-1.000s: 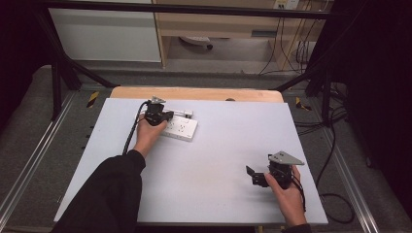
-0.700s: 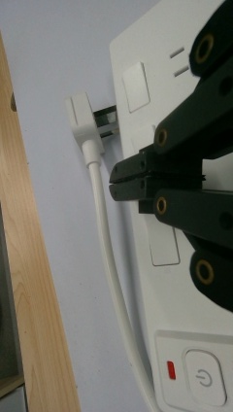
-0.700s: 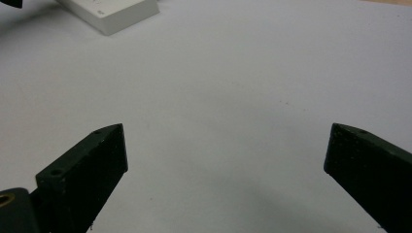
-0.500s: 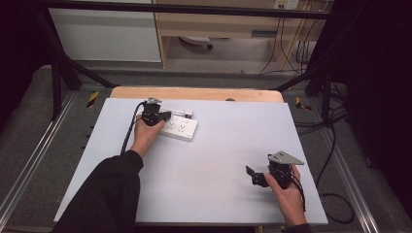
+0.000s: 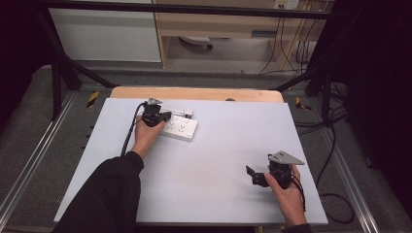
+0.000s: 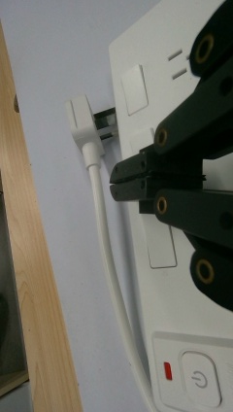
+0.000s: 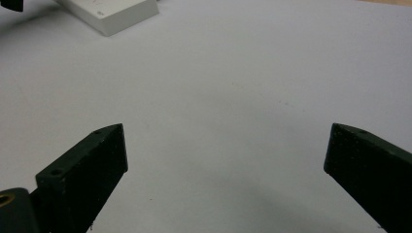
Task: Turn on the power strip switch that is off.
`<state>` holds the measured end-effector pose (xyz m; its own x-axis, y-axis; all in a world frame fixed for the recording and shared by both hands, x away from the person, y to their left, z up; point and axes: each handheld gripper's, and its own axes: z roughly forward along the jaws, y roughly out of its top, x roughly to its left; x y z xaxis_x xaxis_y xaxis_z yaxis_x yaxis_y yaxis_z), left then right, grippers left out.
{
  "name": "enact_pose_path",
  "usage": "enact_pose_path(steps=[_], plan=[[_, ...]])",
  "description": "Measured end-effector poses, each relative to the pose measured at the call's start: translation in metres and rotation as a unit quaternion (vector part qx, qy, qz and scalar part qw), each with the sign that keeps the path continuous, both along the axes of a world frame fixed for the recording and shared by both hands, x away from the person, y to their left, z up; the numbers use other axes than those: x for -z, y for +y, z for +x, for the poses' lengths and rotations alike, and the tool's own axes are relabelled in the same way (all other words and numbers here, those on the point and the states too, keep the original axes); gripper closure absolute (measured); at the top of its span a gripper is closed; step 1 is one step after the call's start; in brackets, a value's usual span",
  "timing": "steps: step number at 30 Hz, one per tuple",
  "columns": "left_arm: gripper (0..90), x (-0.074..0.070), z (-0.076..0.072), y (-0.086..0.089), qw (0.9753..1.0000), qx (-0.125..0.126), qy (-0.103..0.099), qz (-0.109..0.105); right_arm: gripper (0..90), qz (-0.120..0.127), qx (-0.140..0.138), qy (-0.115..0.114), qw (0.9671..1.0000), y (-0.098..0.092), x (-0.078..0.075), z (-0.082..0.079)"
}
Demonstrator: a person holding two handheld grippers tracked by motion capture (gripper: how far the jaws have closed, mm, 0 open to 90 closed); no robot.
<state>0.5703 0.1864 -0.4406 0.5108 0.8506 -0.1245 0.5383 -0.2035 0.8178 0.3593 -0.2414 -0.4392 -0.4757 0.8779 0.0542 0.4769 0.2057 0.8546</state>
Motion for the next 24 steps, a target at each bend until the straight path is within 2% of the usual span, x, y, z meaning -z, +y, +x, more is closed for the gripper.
enact_pose_path(steps=[4, 11, 20, 21, 22, 23, 24], plan=[[90.0, -0.0001, -0.0016, -0.0009, 1.0000, 0.004, -0.007, 0.003, 2.4, 0.000, 0.000, 0.000, 1.0000, 0.0002, 0.0000, 0.0000], [90.0, -0.0026, -0.0031, -0.0008, 0.9999, 0.003, -0.011, -0.005, 2.4, -0.001, 0.000, 0.000, 1.0000, 0.0003, -0.0001, 0.0000], [74.3, -0.0060, -0.0060, -0.0046, 0.9996, 0.013, -0.019, -0.015, 2.4, -0.001, 0.000, -0.001, 1.0000, 0.0005, -0.0002, -0.0001], [68.5, -0.0062, -0.0062, -0.0052, 0.9996, 0.013, -0.019, -0.016, 2.4, -0.001, 0.000, -0.002, 1.0000, 0.0004, -0.0003, -0.0001], [68.5, -0.0066, -0.0064, -0.0058, 0.9996, 0.013, -0.019, -0.015, 2.4, -0.001, 0.000, -0.002, 1.0000, 0.0004, -0.0003, -0.0001], [62.7, -0.0070, -0.0067, -0.0064, 0.9996, 0.011, -0.020, -0.015, 2.4, 0.000, 0.001, -0.001, 1.0000, 0.0005, -0.0003, -0.0002], [62.7, -0.0076, -0.0071, -0.0068, 0.9996, 0.011, -0.019, -0.016, 2.4, 0.000, 0.001, -0.001, 1.0000, 0.0005, -0.0003, -0.0002]])
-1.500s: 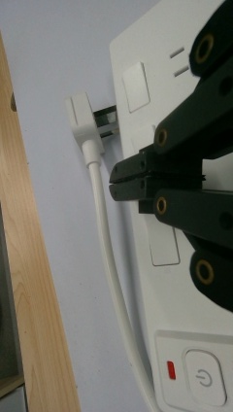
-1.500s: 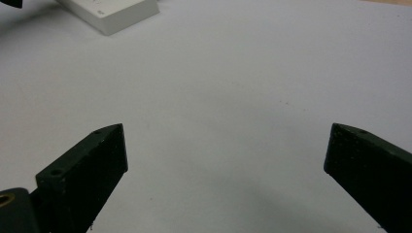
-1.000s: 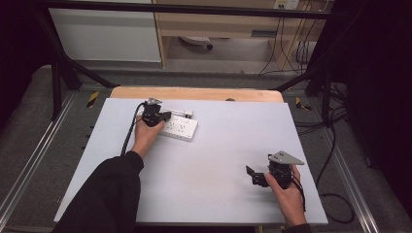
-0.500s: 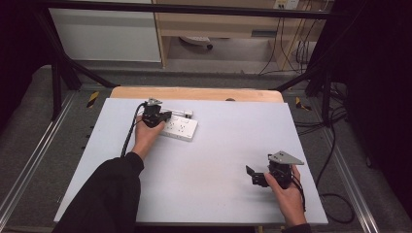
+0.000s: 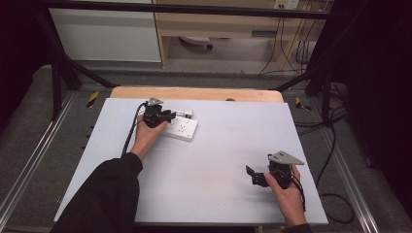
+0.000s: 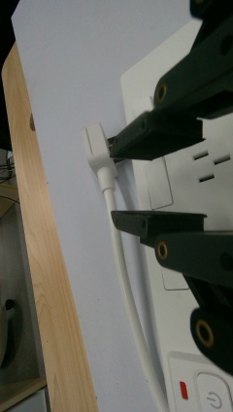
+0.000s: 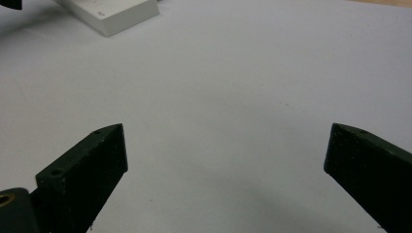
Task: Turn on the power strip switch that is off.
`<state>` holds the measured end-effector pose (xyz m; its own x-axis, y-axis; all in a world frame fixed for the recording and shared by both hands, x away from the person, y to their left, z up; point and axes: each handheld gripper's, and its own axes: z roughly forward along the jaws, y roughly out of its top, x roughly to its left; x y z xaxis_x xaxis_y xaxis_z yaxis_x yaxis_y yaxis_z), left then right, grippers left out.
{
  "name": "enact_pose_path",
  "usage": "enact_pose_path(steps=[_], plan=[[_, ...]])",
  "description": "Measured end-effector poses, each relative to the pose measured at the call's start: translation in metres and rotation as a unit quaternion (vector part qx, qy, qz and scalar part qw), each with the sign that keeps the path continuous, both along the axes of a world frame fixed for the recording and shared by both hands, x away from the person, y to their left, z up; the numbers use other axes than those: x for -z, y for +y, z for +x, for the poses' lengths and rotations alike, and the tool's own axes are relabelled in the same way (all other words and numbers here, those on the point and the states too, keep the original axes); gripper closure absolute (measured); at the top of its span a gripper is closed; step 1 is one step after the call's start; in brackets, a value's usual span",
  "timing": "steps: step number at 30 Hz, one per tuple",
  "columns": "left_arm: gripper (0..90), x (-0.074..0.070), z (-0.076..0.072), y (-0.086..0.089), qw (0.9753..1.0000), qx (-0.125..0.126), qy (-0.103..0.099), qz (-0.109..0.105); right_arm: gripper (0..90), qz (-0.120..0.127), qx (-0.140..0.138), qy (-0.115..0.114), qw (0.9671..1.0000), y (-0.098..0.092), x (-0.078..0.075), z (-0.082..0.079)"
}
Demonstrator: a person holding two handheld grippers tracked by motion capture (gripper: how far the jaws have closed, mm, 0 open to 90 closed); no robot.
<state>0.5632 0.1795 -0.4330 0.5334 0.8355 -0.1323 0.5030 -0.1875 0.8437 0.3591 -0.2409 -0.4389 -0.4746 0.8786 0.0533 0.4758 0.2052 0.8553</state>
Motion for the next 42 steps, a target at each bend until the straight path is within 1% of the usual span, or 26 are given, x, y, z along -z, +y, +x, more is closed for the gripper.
enact_pose_path(steps=[1, 2, 3, 5, 6, 7, 8, 9, 10, 11, 12, 13, 15, 16, 17, 18, 19, 26, 36, 42], plan=[[57.1, 0.000, 0.000, 0.000, 1.0000, -0.001, 0.000, -0.001, 2.4, 0.000, 0.000, 0.000, 1.0000, 0.000, 0.000, 0.000], [57.1, -0.001, -0.001, -0.001, 1.0000, -0.002, 0.000, -0.003, 2.4, 0.000, 0.000, 0.000, 1.0000, 0.000, 0.000, 0.000], [52.8, -0.002, -0.001, -0.001, 1.0000, -0.001, 0.000, -0.004, 2.4, 0.000, 0.000, 0.000, 1.0000, 0.000, 0.000, 0.000], [47.6, -0.003, -0.002, -0.002, 1.0000, 0.001, -0.001, -0.005, 2.4, 0.000, -0.001, 0.000, 1.0000, 0.000, 0.000, 0.000], [47.6, -0.003, -0.002, -0.002, 1.0000, 0.002, -0.001, -0.005, 2.4, 0.000, -0.001, 0.000, 1.0000, 0.000, 0.000, 0.000], [42.2, -0.003, -0.002, -0.003, 1.0000, 0.002, -0.002, -0.004, 2.4, 0.000, -0.001, 0.000, 1.0000, 0.000, 0.000, 0.000], [42.2, -0.004, -0.002, -0.003, 1.0000, 0.001, -0.003, -0.003, 2.4, 0.000, -0.001, 0.000, 1.0000, 0.000, 0.000, 0.000], [36.9, -0.004, -0.003, -0.003, 1.0000, 0.001, -0.003, -0.003, 2.4, 0.000, -0.001, 0.000, 1.0000, 0.000, 0.000, 0.000], [36.9, -0.004, -0.003, -0.003, 1.0000, 0.001, -0.002, -0.005, 2.4, 0.000, -0.001, 0.000, 1.0000, 0.000, 0.000, 0.000], [31.4, -0.004, -0.003, -0.004, 1.0000, -0.001, -0.003, -0.007, 2.4, 0.000, -0.001, 0.000, 1.0000, 0.001, 0.000, 0.000], [29.2, -0.005, -0.003, -0.004, 1.0000, -0.002, -0.003, -0.008, 2.4, 0.000, -0.001, 0.000, 1.0000, 0.001, 0.000, 0.000], [29.2, -0.005, -0.003, -0.004, 1.0000, -0.002, -0.002, -0.008, 2.4, 0.000, -0.002, 0.001, 1.0000, 0.001, 0.000, 0.000], [25.2, -0.005, -0.003, -0.003, 0.9999, -0.003, 0.001, -0.014, 2.4, 0.001, -0.001, 0.001, 1.0000, 0.001, 0.000, 0.000], [20.4, -0.005, -0.002, -0.003, 0.9999, -0.004, 0.003, -0.016, 2.4, 0.000, -0.002, 0.000, 1.0000, 0.001, 0.000, 0.000], [20.4, -0.005, -0.002, -0.003, 0.9998, -0.007, 0.004, -0.017, 2.4, 0.000, -0.002, 0.000, 1.0000, 0.001, 0.000, 0.000], [16.5, -0.005, -0.002, -0.003, 0.9998, -0.009, 0.006, -0.018, 2.4, 0.000, -0.001, 0.000, 1.0000, 0.001, 0.000, 0.000], [10.5, -0.005, -0.002, -0.003, 0.9997, -0.010, 0.008, -0.021, 2.4, 0.000, -0.001, 0.000, 1.0000, 0.001, 0.000, 0.000], [9.3, -0.009, -0.004, -0.002, 0.9996, -0.008, 0.011, -0.026, 2.4, 0.001, -0.002, -0.001, 1.0000, 0.001, 0.000, 0.000], [9.3, -0.019, -0.010, 0.001, 0.9995, 0.001, 0.012, -0.029, 2.4, 0.001, -0.003, -0.001, 1.0000, 0.001, 0.000, 0.000], [7.7, -0.026, -0.014, 0.004, 0.9994, 0.003, 0.014, -0.032, 2.4, 0.001, -0.003, 0.000, 1.0000, 0.001, 0.000, 0.000]])
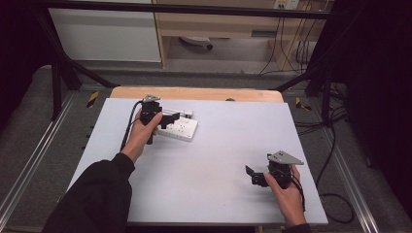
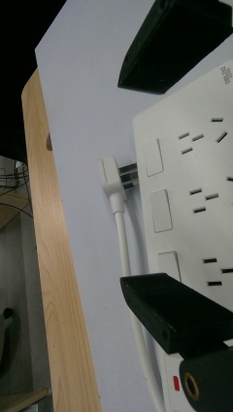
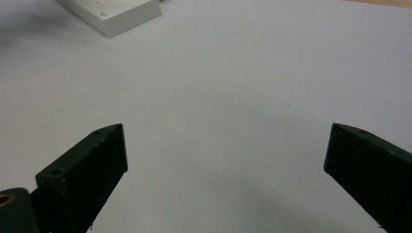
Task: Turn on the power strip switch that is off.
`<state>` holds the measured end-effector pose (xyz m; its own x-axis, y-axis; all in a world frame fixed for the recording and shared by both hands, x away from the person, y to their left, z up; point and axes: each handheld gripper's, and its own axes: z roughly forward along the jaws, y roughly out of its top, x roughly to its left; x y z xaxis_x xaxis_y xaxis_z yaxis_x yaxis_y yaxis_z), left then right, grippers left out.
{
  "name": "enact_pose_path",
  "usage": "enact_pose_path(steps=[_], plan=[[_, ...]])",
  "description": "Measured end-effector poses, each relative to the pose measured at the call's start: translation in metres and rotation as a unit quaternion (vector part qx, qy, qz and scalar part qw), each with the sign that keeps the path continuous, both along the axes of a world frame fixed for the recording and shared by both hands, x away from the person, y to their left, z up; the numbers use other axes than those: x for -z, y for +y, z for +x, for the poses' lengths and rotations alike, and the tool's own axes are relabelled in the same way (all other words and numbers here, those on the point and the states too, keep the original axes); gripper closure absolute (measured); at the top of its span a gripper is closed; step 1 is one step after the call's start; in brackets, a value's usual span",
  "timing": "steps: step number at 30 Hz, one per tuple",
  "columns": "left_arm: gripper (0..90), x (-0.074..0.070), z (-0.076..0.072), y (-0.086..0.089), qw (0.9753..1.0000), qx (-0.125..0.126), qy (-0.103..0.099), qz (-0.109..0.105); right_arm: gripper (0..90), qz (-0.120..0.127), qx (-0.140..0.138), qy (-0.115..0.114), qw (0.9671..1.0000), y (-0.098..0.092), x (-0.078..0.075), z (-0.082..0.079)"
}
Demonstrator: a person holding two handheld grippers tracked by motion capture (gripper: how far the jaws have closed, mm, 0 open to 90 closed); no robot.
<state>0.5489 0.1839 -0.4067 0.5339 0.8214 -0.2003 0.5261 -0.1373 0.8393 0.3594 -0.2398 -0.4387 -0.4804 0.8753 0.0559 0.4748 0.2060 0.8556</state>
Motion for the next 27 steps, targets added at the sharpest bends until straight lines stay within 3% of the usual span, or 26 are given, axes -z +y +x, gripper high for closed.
enact_pose_path(steps=[11, 27], plan=[[8.5, -0.012, -0.012, 0.007, 0.9999, 0.007, 0.010, -0.005, 2.4, 0.000, 0.000, 0.000, 1.0000, 0.000, 0.000, 0.000], [7.7, -0.024, -0.038, 0.027, 0.9996, 0.020, -0.004, -0.018, 2.4, -0.002, -0.003, 0.001, 1.0000, 0.002, 0.000, 0.000]])
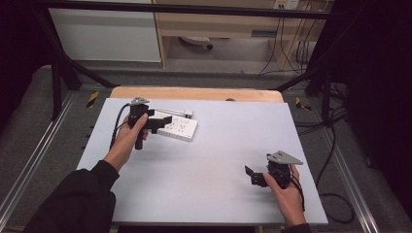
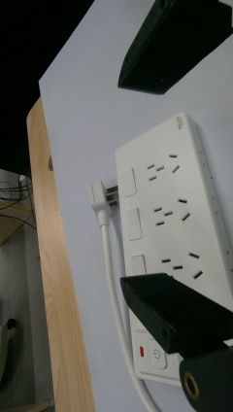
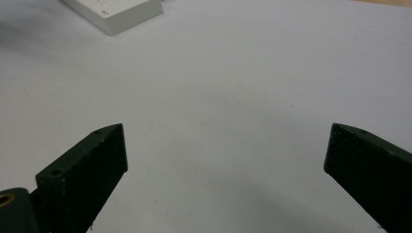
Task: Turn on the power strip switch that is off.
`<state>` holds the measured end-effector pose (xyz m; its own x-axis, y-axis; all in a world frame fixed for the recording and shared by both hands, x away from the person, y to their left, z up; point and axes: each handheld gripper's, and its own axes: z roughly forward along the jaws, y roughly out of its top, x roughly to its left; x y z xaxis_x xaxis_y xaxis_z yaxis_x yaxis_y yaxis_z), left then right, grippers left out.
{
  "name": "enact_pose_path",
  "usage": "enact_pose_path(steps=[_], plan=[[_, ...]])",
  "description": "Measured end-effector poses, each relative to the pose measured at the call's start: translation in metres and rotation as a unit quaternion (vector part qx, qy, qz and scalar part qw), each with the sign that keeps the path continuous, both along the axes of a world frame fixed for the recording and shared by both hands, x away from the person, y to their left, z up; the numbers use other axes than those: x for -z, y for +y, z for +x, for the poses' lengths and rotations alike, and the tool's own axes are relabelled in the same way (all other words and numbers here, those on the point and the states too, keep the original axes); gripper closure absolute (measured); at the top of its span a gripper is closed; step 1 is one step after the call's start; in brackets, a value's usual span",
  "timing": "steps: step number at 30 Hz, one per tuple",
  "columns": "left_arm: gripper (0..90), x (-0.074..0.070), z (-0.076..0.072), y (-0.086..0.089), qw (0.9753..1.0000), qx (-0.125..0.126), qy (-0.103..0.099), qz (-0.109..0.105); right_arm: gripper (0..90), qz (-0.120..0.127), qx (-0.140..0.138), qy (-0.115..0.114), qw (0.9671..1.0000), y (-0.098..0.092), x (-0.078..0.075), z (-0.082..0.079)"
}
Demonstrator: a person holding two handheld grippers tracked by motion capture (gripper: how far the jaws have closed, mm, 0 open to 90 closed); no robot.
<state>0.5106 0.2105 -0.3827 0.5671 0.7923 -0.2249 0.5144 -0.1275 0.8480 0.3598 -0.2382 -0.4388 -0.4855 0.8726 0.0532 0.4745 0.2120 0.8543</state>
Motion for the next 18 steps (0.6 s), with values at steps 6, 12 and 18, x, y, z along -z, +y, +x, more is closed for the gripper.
enact_pose_path(steps=[6, 12, 18], plan=[[7.6, -0.001, -0.011, 0.005, 1.0000, 0.008, -0.004, 0.001, 2.4, 0.000, 0.000, 0.000, 1.0000, 0.000, 0.000, 0.000], [7.6, 0.001, -0.026, 0.007, 0.9998, 0.019, -0.006, 0.002, 2.4, -0.003, -0.001, 0.001, 1.0000, 0.001, 0.001, 0.000], [7.6, 0.005, -0.046, 0.007, 0.9994, 0.031, -0.010, -0.005, 2.4, -0.003, -0.003, 0.003, 1.0000, 0.002, 0.001, 0.000]])
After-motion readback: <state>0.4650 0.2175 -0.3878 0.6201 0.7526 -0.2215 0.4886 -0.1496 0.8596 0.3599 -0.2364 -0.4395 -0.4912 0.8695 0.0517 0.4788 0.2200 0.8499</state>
